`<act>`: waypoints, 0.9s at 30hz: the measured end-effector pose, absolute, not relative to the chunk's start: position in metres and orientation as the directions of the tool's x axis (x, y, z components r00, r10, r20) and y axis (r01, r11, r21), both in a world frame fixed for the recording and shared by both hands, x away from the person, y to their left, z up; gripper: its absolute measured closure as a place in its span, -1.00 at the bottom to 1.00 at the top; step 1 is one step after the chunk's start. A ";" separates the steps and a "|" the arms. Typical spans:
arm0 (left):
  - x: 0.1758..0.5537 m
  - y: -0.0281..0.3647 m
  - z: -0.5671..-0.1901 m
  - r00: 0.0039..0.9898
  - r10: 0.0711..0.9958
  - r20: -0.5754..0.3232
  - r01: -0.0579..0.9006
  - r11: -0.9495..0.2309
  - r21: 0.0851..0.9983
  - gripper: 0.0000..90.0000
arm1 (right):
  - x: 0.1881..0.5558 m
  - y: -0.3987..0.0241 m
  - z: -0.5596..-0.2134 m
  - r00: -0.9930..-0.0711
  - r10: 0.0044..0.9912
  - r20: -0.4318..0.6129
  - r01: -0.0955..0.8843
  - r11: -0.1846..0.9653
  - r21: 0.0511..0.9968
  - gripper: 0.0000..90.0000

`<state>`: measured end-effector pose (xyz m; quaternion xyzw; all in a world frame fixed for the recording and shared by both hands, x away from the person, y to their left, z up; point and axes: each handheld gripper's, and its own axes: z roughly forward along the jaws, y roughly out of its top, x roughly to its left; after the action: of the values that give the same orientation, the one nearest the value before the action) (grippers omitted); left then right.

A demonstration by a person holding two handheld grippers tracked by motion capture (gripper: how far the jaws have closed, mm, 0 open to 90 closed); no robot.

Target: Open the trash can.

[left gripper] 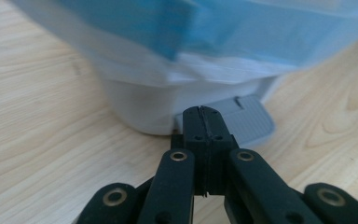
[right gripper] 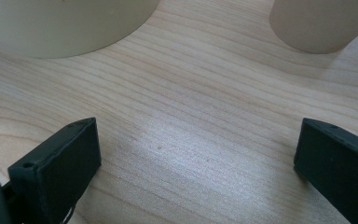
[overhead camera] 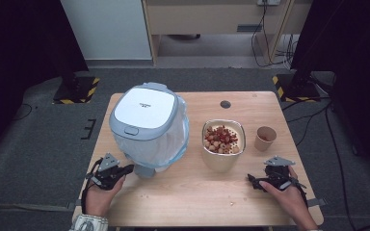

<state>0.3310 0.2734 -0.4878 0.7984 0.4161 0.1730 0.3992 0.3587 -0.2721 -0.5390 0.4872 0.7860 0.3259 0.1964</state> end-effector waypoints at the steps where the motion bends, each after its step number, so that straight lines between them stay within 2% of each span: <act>1: 0.331 0.270 -0.488 0.602 0.797 -0.057 0.524 -0.340 0.781 1.00 | 0.359 -0.272 -0.539 -0.448 0.894 0.009 0.638 0.313 0.704 -0.98; 11: 0.341 0.255 -0.497 0.636 0.771 -0.033 0.521 -0.398 0.755 1.00 | 0.359 -0.272 -0.539 -0.448 0.894 0.009 0.638 0.313 0.704 -0.98; 27: 0.343 0.252 -0.504 0.620 0.783 -0.037 0.541 -0.393 0.743 1.00 | 0.359 -0.272 -0.539 -0.448 0.894 0.009 0.638 0.313 0.704 -0.98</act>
<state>0.3433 0.2523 -0.5041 0.8188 0.4044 0.1619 0.3739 0.3585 -0.2721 -0.5390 0.4874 0.7859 0.3258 0.1965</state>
